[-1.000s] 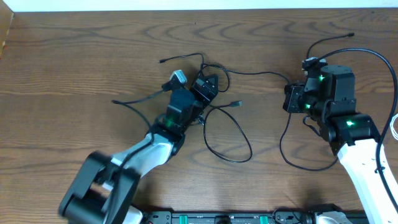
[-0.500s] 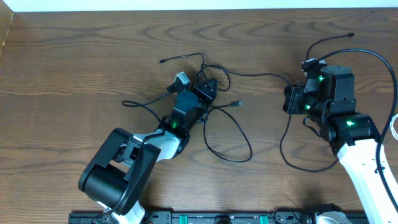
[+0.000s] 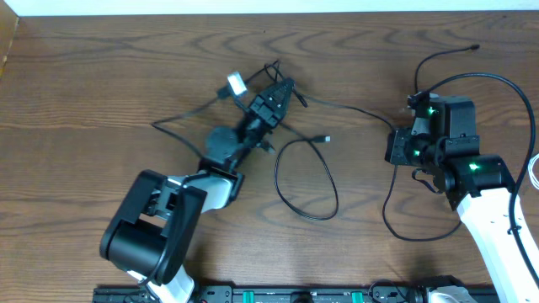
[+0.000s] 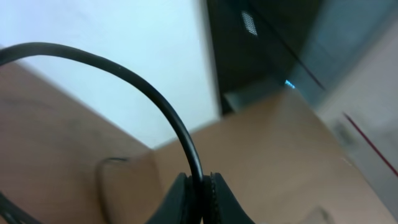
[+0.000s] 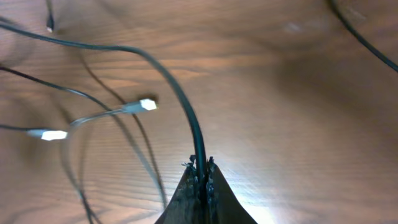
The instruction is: Untangle cables
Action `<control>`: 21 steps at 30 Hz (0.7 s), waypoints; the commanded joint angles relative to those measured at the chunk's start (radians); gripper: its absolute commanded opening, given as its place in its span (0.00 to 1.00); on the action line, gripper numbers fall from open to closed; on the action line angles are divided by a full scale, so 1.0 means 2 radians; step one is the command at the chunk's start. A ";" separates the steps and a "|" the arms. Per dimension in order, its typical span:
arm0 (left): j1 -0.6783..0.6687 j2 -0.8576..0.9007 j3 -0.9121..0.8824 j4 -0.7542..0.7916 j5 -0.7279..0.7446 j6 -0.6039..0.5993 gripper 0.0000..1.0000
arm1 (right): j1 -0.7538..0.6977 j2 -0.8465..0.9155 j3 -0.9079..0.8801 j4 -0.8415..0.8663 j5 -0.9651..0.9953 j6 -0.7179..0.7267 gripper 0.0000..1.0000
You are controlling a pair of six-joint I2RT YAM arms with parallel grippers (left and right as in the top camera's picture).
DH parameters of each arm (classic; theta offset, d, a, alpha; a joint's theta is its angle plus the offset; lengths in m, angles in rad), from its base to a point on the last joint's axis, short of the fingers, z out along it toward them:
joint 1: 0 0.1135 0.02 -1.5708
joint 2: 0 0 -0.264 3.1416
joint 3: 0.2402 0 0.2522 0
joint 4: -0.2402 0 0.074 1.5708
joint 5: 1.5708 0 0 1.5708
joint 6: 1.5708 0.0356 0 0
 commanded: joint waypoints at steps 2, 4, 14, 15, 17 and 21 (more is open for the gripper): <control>0.050 -0.027 0.004 0.016 0.170 -0.002 0.08 | -0.001 -0.001 -0.001 -0.019 0.118 0.066 0.01; 0.072 -0.045 0.004 0.016 0.211 -0.002 0.08 | -0.001 0.007 -0.003 -0.026 0.153 0.090 0.01; 0.169 -0.153 0.004 0.016 0.316 -0.002 0.08 | -0.027 0.096 -0.029 -0.024 0.261 0.208 0.01; 0.185 -0.176 0.004 0.016 0.334 -0.002 0.08 | -0.044 0.117 -0.030 -0.021 0.261 0.210 0.01; 0.205 -0.200 0.004 0.016 0.352 -0.002 0.08 | -0.063 0.136 -0.030 -0.017 0.259 0.210 0.01; 0.261 -0.233 0.004 0.016 0.382 -0.002 0.08 | -0.099 0.151 -0.030 -0.017 0.251 0.210 0.01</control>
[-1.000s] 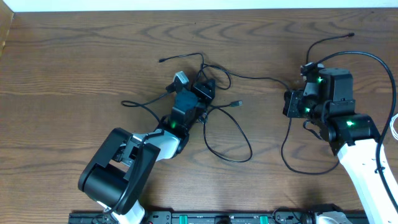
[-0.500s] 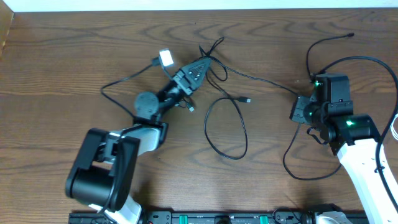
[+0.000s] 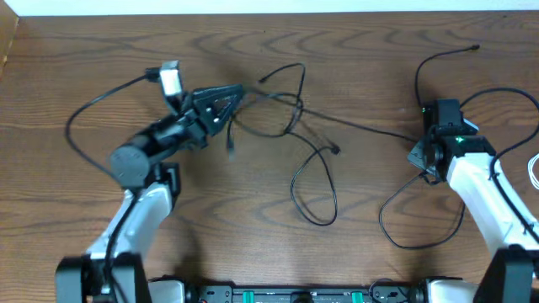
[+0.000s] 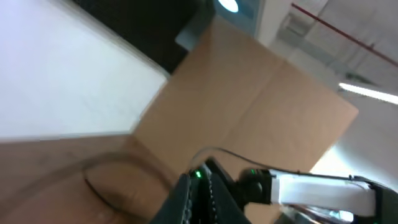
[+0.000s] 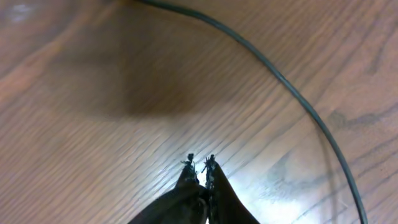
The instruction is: Untangle cables
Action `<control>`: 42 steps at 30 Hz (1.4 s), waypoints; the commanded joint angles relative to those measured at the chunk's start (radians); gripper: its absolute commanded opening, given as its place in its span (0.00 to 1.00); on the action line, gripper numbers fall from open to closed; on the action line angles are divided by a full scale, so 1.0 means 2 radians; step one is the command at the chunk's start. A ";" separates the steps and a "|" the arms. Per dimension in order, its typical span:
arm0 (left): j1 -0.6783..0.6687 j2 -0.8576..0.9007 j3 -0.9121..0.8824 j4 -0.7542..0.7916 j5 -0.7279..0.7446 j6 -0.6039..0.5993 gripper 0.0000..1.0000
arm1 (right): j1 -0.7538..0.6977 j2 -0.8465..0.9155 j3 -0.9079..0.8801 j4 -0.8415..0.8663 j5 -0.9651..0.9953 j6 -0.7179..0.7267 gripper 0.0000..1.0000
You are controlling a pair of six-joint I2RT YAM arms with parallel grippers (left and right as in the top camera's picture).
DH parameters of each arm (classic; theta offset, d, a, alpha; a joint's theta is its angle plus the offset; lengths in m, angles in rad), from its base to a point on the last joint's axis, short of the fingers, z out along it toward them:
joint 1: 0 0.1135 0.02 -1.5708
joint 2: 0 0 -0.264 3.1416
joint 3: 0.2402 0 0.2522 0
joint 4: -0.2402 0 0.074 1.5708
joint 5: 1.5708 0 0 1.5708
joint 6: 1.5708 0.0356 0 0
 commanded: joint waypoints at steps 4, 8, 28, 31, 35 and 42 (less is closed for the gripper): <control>0.123 -0.046 0.005 0.000 0.054 -0.006 0.08 | -0.081 0.012 -0.005 -0.002 0.034 0.021 0.01; 0.190 -0.046 0.005 -0.007 0.069 -0.034 0.08 | -0.126 0.013 -0.005 -0.002 0.026 0.021 0.01; 0.185 -0.046 0.005 -0.010 0.134 -0.039 0.08 | -0.135 -0.064 -0.004 0.483 -0.869 -0.154 0.01; 0.166 -0.046 0.003 -0.013 0.141 -0.039 0.08 | -0.135 -0.098 -0.004 0.542 -0.840 -0.137 0.01; 0.129 -0.046 -0.003 -0.013 0.139 -0.031 0.08 | -0.135 -0.123 -0.004 0.534 -0.791 -0.137 0.01; 0.060 -0.046 -0.003 -0.091 0.121 0.000 0.24 | -0.135 -0.125 -0.004 0.531 -0.788 -0.135 0.01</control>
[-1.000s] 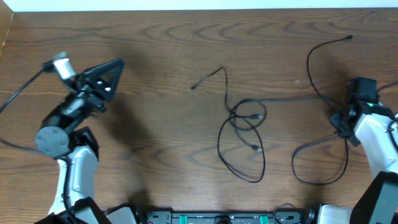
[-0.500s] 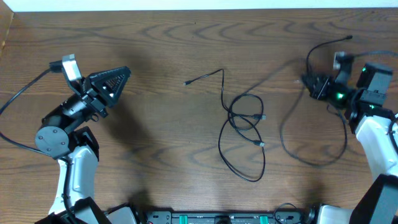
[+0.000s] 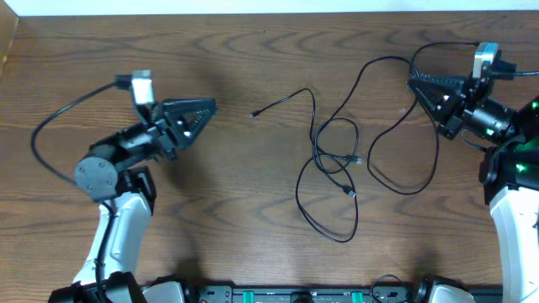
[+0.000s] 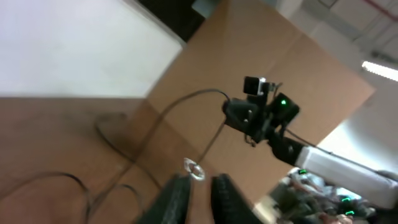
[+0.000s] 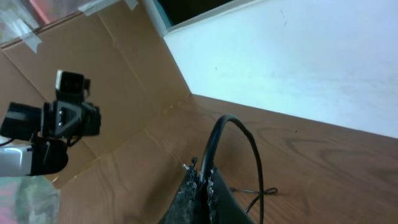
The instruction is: Untangle cables
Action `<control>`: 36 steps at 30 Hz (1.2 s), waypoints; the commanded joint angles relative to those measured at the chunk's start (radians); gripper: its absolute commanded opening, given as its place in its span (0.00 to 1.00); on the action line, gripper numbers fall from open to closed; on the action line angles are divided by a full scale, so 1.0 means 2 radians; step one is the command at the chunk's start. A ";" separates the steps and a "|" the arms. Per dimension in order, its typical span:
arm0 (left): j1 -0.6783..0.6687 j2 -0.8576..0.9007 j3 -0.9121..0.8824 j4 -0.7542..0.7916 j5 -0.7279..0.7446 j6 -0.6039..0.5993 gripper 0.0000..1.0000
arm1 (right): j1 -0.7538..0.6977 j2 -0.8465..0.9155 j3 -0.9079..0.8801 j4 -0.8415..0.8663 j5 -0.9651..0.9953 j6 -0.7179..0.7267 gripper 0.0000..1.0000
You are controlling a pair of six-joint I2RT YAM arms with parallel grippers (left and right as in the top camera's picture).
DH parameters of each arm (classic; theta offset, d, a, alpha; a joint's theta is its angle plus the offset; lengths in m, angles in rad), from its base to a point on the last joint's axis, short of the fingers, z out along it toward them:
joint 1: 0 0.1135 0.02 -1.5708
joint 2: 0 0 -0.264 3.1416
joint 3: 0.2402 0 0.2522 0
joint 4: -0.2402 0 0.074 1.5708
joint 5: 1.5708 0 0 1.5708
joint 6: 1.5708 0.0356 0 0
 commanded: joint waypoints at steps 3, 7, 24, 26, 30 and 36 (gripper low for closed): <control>-0.064 -0.003 -0.003 -0.176 -0.059 0.102 0.47 | 0.000 0.000 0.003 -0.008 0.003 0.008 0.01; -0.115 -0.003 -0.003 -0.378 -0.183 0.199 0.56 | 0.000 0.000 0.003 -0.051 0.027 -0.003 0.01; -0.368 0.072 -0.003 -0.493 -0.650 0.359 0.74 | 0.000 0.000 0.003 -0.200 0.093 -0.069 0.02; -0.377 0.097 -0.003 -0.469 -0.650 0.359 0.78 | 0.000 0.000 0.003 -0.207 0.100 -0.073 0.02; -0.386 0.144 -0.003 -0.418 -0.650 0.359 0.83 | 0.005 0.000 0.003 -0.226 0.110 -0.089 0.02; -0.394 0.203 -0.001 -0.349 -0.644 0.353 0.82 | 0.026 0.000 0.003 -0.247 0.153 -0.099 0.02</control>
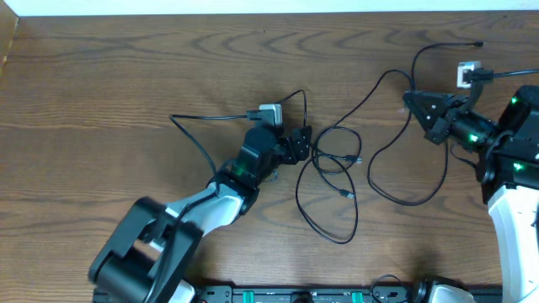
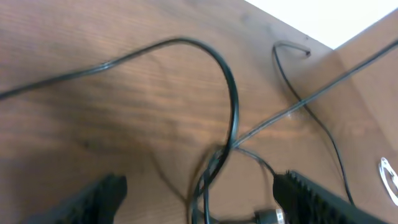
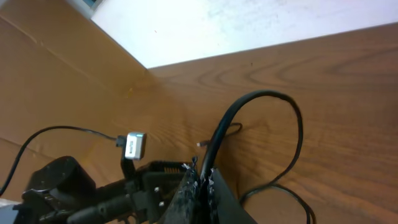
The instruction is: Untangle cables
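Thin black cables (image 1: 335,162) lie looped over one another mid-table, with a long loop (image 1: 324,220) trailing toward the front. My left gripper (image 1: 301,140) sits at the knot's left edge. It is wide open and low over the wood. In the left wrist view the crossed cables (image 2: 231,118) run between its spread fingers (image 2: 93,198), with the left gripper (image 2: 202,199) holding nothing. My right gripper (image 1: 410,103) is shut on a black cable (image 3: 249,102) that curves down to the knot. The right wrist view shows the right gripper (image 3: 200,173) pinching that strand.
A free cable end (image 1: 478,44) lies at the far right back. Another black loop (image 1: 413,200) sags on the wood in front of the right arm. Brown cardboard walls (image 3: 56,81) stand round the table. The left arm (image 1: 210,202) stretches diagonally from the front left.
My left gripper was raised at the far left, holding nothing. Now it is down at the left edge of the knot, spread wide. The right gripper has dropped slightly and still holds its cable.
Both grippers were first shut on cables, the left at the mid-table tangle, the right at the right side. Then the left was further left, still shut. Later it was at the far left with nothing, the right holding a cable high, the tangle shifted right. Now the left is back, open.
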Action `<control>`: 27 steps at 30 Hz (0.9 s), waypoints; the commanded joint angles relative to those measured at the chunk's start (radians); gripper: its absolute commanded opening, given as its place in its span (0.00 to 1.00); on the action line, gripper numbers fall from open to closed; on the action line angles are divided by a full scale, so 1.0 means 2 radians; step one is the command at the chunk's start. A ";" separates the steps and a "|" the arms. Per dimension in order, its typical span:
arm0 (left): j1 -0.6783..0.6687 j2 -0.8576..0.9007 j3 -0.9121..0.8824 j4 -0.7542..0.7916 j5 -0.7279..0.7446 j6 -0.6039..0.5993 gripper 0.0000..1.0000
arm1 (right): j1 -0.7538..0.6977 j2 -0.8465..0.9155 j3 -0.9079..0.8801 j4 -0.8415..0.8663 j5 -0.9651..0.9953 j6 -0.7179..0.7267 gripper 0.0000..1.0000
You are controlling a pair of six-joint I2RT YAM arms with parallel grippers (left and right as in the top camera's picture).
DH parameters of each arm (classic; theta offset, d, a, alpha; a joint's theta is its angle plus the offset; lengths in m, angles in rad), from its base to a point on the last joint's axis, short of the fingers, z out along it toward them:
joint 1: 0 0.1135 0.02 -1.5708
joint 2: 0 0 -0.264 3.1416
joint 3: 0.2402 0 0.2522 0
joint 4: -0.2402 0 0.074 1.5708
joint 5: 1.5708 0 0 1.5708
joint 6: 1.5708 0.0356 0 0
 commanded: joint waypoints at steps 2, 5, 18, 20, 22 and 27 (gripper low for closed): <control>-0.011 0.038 0.005 0.037 -0.010 0.007 0.82 | 0.021 -0.002 0.002 -0.013 0.051 -0.016 0.02; -0.021 0.055 0.005 0.055 -0.010 0.007 0.80 | 0.032 -0.002 0.002 -0.025 0.078 -0.016 0.02; -0.025 0.082 0.010 0.059 -0.014 0.007 0.63 | 0.062 -0.002 0.002 -0.086 0.145 -0.015 0.01; -0.025 0.094 0.015 0.068 -0.014 0.000 0.63 | 0.067 -0.002 0.002 -0.094 0.145 -0.015 0.02; -0.025 0.111 0.021 0.080 -0.014 -0.006 0.63 | 0.072 -0.002 0.002 -0.108 0.145 -0.015 0.01; -0.026 0.139 0.034 0.093 -0.014 -0.006 0.43 | 0.085 -0.002 -0.002 -0.142 0.155 -0.015 0.04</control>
